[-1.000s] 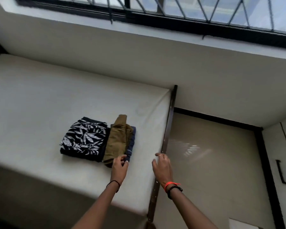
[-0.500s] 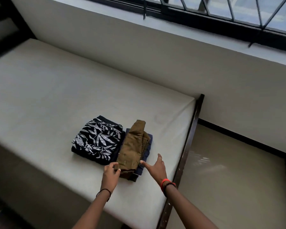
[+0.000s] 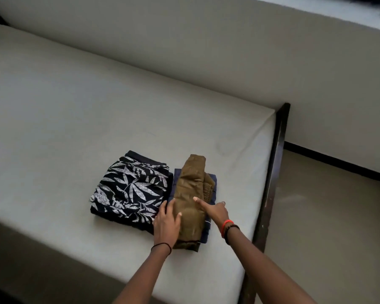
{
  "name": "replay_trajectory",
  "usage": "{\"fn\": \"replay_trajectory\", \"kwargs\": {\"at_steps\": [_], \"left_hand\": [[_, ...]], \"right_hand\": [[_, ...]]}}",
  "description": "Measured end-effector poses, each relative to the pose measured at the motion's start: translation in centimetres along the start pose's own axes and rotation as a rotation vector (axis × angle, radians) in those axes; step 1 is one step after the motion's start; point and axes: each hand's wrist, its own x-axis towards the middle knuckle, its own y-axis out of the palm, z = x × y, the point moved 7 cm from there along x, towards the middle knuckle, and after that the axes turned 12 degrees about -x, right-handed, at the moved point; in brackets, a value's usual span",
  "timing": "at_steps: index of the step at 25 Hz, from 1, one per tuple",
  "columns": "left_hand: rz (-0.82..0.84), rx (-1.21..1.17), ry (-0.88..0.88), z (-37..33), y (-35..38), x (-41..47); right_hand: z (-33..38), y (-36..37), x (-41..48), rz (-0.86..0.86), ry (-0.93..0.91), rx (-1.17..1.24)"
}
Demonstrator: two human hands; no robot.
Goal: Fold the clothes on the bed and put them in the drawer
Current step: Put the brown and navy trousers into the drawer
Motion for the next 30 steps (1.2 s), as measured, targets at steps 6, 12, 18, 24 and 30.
{"fn": "replay_trajectory", "kwargs": {"at_steps": [6, 12, 18, 24, 30], "left_hand": [[0.197, 0.095, 0.029, 1.5, 2.5, 4.6], [0.255, 0.051, -0.107, 2.4, 4.1, 6.0], [0.283, -0.006, -0.102, 2.4, 3.8, 6.1], [0.349, -0.016, -0.056, 2.2, 2.8, 5.7], [0.369, -0.445, -0.306, 3.8, 1.8, 4.8]], "right_hand": [[-2.8, 3.9, 8.5, 0.083, 0.029, 0.094], [-0.1, 3.8, 6.3, 0.121, 0.009, 0.273], [-0.6, 5.0, 6.4, 0.279, 0.059, 0.323], [-0.8, 5.3, 6.2, 0.278, -0.017, 0.371], [-1.1, 5.1, 4.3, 0.308, -0.042, 0.471]]}}
